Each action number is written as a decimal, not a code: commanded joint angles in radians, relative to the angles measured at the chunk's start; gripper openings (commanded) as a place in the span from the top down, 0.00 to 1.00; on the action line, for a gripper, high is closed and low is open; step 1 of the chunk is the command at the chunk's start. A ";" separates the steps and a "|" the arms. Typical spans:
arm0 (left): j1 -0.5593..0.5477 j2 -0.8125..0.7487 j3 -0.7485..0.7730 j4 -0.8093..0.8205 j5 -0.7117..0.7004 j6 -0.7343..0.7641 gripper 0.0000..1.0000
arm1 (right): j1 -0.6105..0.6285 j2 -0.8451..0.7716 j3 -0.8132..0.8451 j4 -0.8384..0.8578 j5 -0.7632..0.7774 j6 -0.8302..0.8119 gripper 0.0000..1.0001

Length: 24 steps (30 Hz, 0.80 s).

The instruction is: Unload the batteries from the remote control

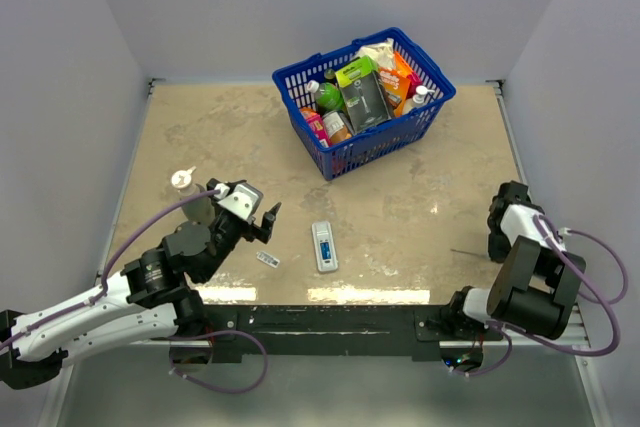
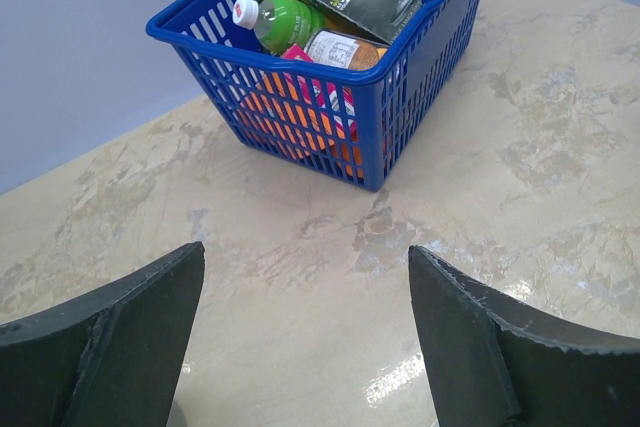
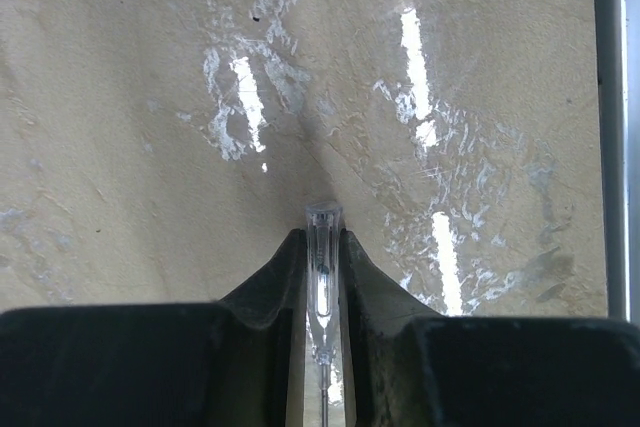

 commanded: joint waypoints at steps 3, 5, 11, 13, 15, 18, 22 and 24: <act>-0.002 -0.016 0.000 0.032 -0.017 -0.021 0.14 | -0.005 -0.060 -0.018 0.044 0.036 -0.072 1.00; -0.002 -0.019 -0.001 0.039 -0.015 -0.022 0.14 | -0.005 -0.100 -0.021 0.056 0.024 -0.098 1.00; -0.002 0.000 -0.003 0.042 0.000 -0.024 0.15 | 0.017 -0.290 -0.050 0.212 -0.145 -0.317 1.00; -0.002 0.006 0.002 0.036 -0.001 -0.038 0.16 | 0.042 -0.396 -0.067 0.306 -0.214 -0.416 1.00; 0.000 0.007 0.014 0.027 -0.001 -0.068 0.16 | 0.088 -0.483 -0.074 0.382 -0.291 -0.492 1.00; 0.000 0.003 0.019 0.030 0.022 -0.081 0.16 | 0.135 -0.534 -0.074 0.447 -0.419 -0.552 1.00; 0.000 0.033 0.060 0.012 0.051 -0.169 0.16 | 0.217 -0.610 -0.117 0.579 -0.642 -0.581 1.00; 0.000 0.056 0.109 -0.033 0.089 -0.243 0.16 | 0.292 -0.635 -0.145 0.677 -0.732 -0.566 1.00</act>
